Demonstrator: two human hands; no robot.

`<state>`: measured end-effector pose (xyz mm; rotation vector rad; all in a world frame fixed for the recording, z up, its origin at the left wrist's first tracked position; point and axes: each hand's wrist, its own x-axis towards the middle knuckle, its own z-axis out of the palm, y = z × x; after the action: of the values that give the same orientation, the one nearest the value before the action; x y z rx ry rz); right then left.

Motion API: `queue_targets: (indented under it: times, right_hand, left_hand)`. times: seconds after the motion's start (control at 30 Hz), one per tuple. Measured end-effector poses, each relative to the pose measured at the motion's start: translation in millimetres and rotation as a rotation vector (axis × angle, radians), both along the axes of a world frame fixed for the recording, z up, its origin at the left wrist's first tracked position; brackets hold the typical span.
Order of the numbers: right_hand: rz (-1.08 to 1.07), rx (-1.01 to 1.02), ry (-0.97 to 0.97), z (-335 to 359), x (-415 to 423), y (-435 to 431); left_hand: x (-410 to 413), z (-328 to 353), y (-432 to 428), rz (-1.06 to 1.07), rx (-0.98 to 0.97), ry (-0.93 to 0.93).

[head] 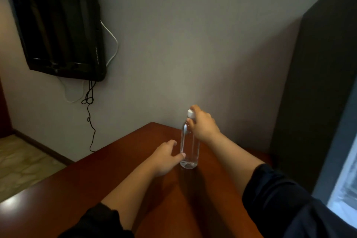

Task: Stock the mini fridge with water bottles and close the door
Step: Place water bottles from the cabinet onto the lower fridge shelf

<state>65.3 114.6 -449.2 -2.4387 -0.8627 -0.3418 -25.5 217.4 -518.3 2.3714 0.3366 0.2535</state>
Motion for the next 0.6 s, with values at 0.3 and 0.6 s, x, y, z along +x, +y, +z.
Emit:
queue_targets:
  times: [0.3,0.6]
  right_hand:
    - [-0.016,0.023,-0.028,8,-38,-32]
    - [0.065,0.058,-0.049,43,-112,-97]
  left_hand:
    - [-29,2,-24,0.013,-0.103,-0.051]
    - [-98,29,-76,-0.111,-0.225,-0.164]
